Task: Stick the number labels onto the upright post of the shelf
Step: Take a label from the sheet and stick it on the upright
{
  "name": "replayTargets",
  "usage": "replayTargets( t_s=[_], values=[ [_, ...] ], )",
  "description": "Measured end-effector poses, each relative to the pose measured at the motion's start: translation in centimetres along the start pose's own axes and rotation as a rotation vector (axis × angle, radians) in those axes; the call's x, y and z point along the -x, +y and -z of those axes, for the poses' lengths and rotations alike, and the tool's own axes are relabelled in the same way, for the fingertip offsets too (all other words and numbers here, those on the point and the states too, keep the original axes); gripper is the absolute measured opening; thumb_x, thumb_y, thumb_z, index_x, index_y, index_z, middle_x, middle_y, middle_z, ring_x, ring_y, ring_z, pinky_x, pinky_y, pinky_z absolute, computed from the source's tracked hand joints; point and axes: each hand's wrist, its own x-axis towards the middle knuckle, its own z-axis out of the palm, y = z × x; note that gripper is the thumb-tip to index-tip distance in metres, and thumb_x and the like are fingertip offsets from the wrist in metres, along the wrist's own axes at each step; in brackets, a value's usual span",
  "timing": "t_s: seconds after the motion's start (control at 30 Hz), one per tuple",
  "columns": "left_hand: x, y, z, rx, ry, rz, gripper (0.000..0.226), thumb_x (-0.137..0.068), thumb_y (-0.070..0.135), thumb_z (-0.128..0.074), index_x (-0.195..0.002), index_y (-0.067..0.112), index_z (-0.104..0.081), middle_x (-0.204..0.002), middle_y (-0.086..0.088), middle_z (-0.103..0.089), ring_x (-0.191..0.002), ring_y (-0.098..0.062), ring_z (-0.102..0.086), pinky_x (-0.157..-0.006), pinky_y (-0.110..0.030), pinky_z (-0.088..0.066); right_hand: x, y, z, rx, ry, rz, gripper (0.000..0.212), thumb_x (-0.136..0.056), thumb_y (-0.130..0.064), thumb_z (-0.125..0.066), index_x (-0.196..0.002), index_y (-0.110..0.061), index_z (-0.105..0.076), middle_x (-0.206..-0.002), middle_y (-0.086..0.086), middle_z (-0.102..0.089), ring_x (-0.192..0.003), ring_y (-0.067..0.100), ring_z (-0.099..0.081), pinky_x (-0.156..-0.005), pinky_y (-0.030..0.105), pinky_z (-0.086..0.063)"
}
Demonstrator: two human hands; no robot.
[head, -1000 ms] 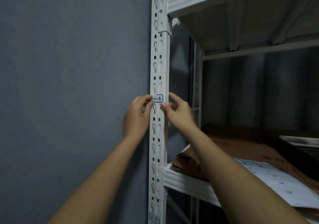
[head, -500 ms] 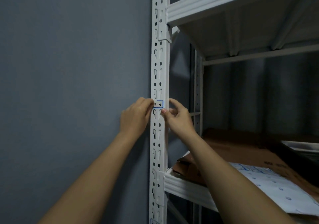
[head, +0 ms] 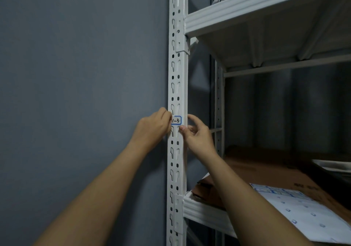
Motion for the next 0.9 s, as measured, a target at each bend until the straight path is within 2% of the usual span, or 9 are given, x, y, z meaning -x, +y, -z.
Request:
replayTargets(
  t_s=[0.1, 0.23, 0.47, 0.53, 0.67, 0.83, 0.9],
  values=[
    [0.2, 0.2, 0.0, 0.019, 0.006, 0.029, 0.025, -0.084, 0.025, -0.041, -0.07, 0.012, -0.058, -0.065, -0.002, -0.051, -0.041, -0.019, -0.047, -0.037, -0.02, -0.015, 0.2, -0.1, 0.0, -0.014, 0.014, 0.005, 0.032, -0.09, -0.025, -0.066, -0.112, -0.043, -0.054, -0.093, -0.005, -0.074, -0.086, 0.011, -0.072, -0.084, 0.046, -0.058],
    [0.6, 0.4, 0.1, 0.056, -0.002, 0.062, 0.027, -0.085, 0.027, -0.041, -0.072, 0.011, -0.059, -0.066, -0.002, -0.052, -0.04, -0.018, -0.045, -0.037, -0.019, -0.015, 0.4, -0.1, -0.1, -0.005, 0.035, 0.009, 0.032, -0.089, -0.026, -0.067, -0.1, -0.053, -0.053, -0.093, -0.006, -0.074, -0.087, 0.011, -0.071, -0.085, 0.045, -0.057],
    [3.0, 0.9, 0.0, 0.256, -0.107, 0.212, 0.031, -0.088, 0.035, -0.038, -0.076, 0.012, -0.055, -0.071, -0.002, -0.051, -0.045, -0.02, -0.048, -0.036, -0.023, -0.025, 0.8, -0.5, 0.1, -0.02, 0.016, -0.006, 0.03, -0.09, -0.023, -0.065, -0.11, -0.041, -0.053, -0.094, -0.006, -0.074, -0.087, 0.009, -0.071, -0.085, 0.045, -0.057],
    [3.1, 1.2, 0.3, 0.331, -0.12, 0.287, 0.029, -0.094, 0.034, -0.042, -0.084, 0.011, -0.057, -0.08, -0.003, -0.054, -0.055, -0.022, -0.053, -0.042, -0.028, -0.032, 0.8, -0.5, 0.0, -0.019, 0.019, -0.015, 0.028, -0.09, -0.023, -0.065, -0.109, -0.04, -0.054, -0.094, -0.005, -0.074, -0.087, 0.009, -0.071, -0.085, 0.045, -0.057],
    [2.4, 1.6, 1.2, 0.491, -0.182, 0.497, 0.016, -0.096, 0.029, -0.049, -0.101, 0.015, -0.056, -0.101, 0.0, -0.054, -0.079, -0.022, -0.059, -0.064, -0.039, -0.048, 0.8, -0.3, -0.3, -0.036, 0.033, -0.018, 0.029, -0.09, -0.023, -0.066, -0.112, -0.039, -0.055, -0.095, -0.003, -0.074, -0.087, 0.011, -0.072, -0.086, 0.046, -0.056],
    [1.8, 2.3, 1.1, 0.656, -0.162, 0.627, 0.012, -0.093, 0.029, -0.057, -0.095, 0.018, -0.059, -0.099, 0.006, -0.055, -0.072, -0.011, -0.054, -0.065, -0.032, -0.046, 0.8, 0.0, -0.6, -0.042, 0.058, -0.024, 0.029, -0.089, -0.023, -0.065, -0.103, -0.047, -0.055, -0.095, -0.003, -0.074, -0.087, 0.012, -0.072, -0.087, 0.046, -0.056],
    [1.7, 2.7, 1.0, 0.677, -0.138, 0.674, 0.011, -0.093, 0.028, -0.057, -0.092, 0.018, -0.061, -0.098, 0.007, -0.056, -0.074, -0.011, -0.055, -0.064, -0.029, -0.043, 0.8, -0.1, -0.6, -0.042, 0.058, -0.033, 0.03, -0.09, -0.024, -0.065, -0.108, -0.045, -0.055, -0.096, -0.004, -0.074, -0.087, 0.011, -0.071, -0.086, 0.045, -0.056]
  ],
)
